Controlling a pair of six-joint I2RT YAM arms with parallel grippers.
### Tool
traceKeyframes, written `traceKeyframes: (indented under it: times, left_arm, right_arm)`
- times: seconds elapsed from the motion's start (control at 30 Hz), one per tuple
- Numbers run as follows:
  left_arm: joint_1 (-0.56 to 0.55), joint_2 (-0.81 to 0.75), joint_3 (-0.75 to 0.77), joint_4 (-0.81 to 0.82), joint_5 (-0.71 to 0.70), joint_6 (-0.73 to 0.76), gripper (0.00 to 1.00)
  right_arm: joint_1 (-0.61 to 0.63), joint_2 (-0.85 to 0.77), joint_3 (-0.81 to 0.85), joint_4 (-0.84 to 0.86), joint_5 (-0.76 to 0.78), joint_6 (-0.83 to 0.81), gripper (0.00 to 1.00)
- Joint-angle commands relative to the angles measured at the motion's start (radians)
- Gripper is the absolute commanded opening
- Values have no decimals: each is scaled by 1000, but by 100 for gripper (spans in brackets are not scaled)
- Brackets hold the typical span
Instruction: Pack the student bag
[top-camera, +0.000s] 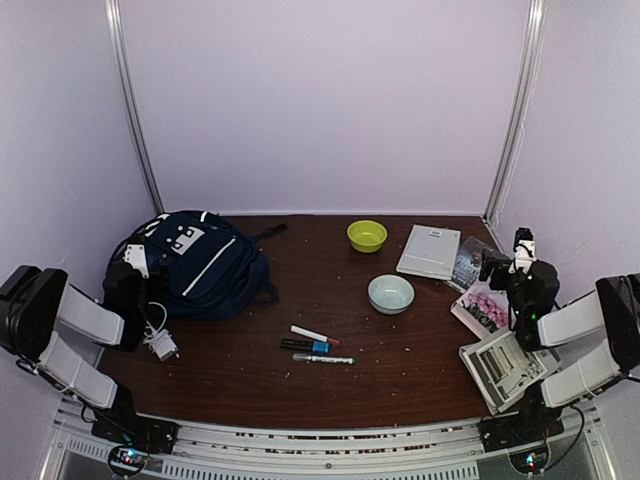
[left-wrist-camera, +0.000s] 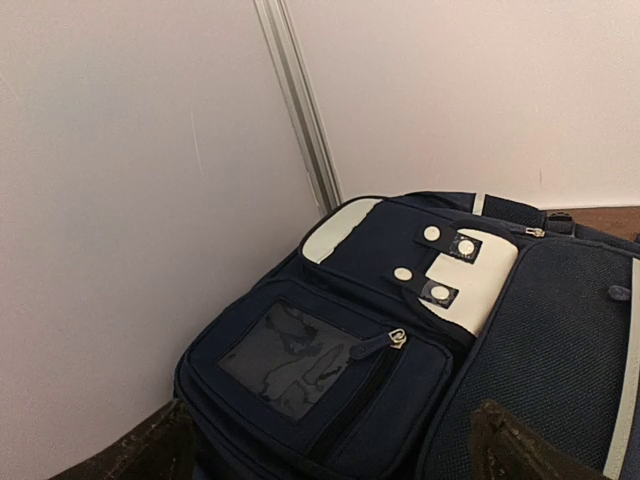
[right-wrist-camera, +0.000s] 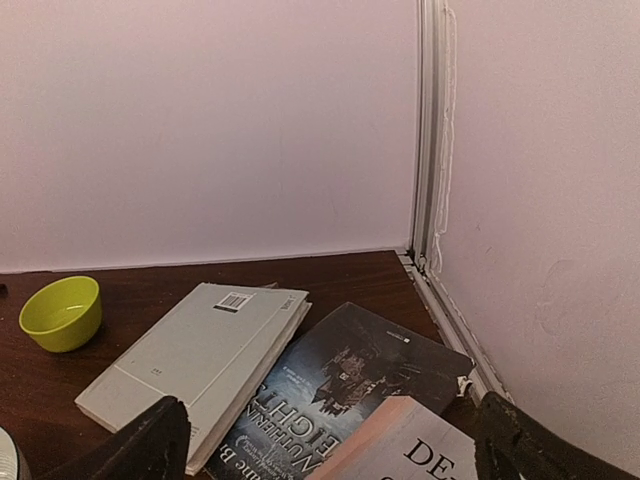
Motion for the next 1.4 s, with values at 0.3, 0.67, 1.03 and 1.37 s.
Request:
traceKeyframes:
  times: [0.3,0.67,1.03,1.37]
  left_arm:
    - [31,-23,19,-15,30,-31,98]
    - [-118,-268,606,-1006,249,-13,90]
    - [-312,46,991,-1690,532,22,77]
    - [-351,399,1081,-1766,403,-18,79]
  right_arm:
    - [6,3,23,-20,-23,-21,100]
    - [-25,-237,149,-390,93,106,100]
    - [61,-378,487,-746,-424,274,98]
    - [448,-292,609,-991,-277,156,96]
